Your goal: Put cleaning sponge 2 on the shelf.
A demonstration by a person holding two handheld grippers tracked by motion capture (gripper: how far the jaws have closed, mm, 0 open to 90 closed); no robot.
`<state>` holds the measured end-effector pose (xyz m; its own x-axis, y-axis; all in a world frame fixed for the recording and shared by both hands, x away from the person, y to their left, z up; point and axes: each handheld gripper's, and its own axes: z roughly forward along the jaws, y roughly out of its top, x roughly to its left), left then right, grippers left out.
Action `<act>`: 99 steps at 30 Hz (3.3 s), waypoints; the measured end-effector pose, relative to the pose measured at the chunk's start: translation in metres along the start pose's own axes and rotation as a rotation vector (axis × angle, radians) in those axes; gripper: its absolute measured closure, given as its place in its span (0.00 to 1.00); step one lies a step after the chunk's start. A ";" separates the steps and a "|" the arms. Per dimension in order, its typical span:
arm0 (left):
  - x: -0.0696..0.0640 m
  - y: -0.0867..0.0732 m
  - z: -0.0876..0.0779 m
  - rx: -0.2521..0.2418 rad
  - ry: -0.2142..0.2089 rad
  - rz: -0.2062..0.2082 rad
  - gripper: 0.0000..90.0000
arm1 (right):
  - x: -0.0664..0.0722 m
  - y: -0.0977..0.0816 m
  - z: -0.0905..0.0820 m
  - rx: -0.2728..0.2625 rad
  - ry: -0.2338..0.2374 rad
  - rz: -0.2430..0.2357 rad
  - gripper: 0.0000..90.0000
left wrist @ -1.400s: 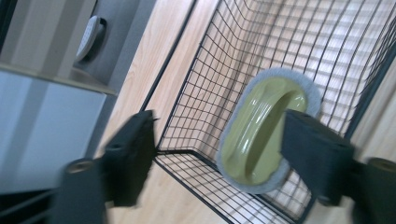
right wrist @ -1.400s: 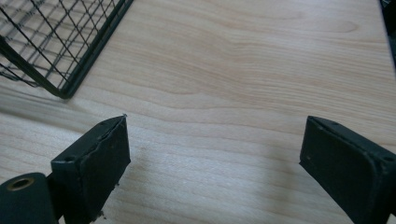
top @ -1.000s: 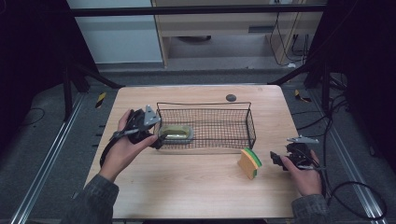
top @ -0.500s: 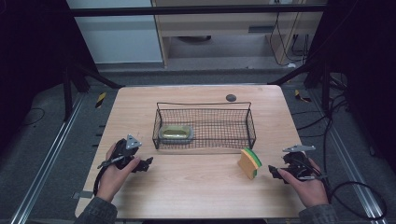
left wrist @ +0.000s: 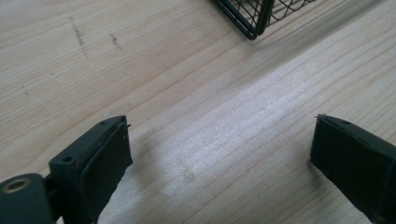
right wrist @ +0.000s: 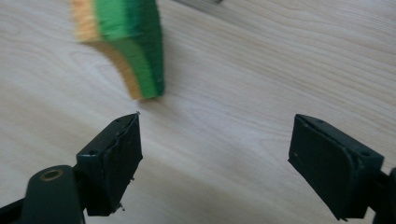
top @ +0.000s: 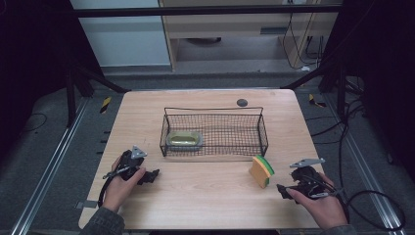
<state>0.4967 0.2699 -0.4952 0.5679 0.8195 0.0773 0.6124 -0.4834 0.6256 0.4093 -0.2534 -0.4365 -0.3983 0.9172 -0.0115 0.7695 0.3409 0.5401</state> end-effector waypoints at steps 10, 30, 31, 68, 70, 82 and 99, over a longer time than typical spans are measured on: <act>0.008 -0.005 0.006 -0.037 -0.029 -0.053 0.00 | 0.026 0.010 -0.022 -0.022 0.019 -0.055 0.18; 0.008 -0.009 0.011 -0.110 -0.027 -0.057 0.00 | 0.051 0.077 -0.022 0.017 0.041 -0.123 0.20; 0.008 -0.009 0.011 -0.110 -0.027 -0.057 0.00 | 0.052 0.079 -0.021 0.017 0.040 -0.126 0.20; 0.009 -0.008 0.012 -0.111 -0.030 -0.052 0.00 | 0.038 0.102 0.029 0.206 0.091 -0.096 0.41; 0.009 -0.008 0.012 -0.111 -0.031 -0.052 0.00 | 0.039 0.101 0.034 0.219 0.092 -0.104 0.47; 0.009 -0.008 0.012 -0.111 -0.031 -0.051 0.00 | 0.035 0.094 0.034 0.220 0.121 -0.118 0.71; 0.009 -0.007 0.012 -0.110 -0.032 -0.048 0.00 | -0.013 0.086 0.001 0.079 0.050 -0.062 0.71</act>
<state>0.5042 0.2774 -0.5084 0.5579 0.8297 0.0211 0.5764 -0.4056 0.7095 0.4810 -0.2363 -0.3904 -0.4691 0.8831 0.0009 0.7791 0.4134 0.4713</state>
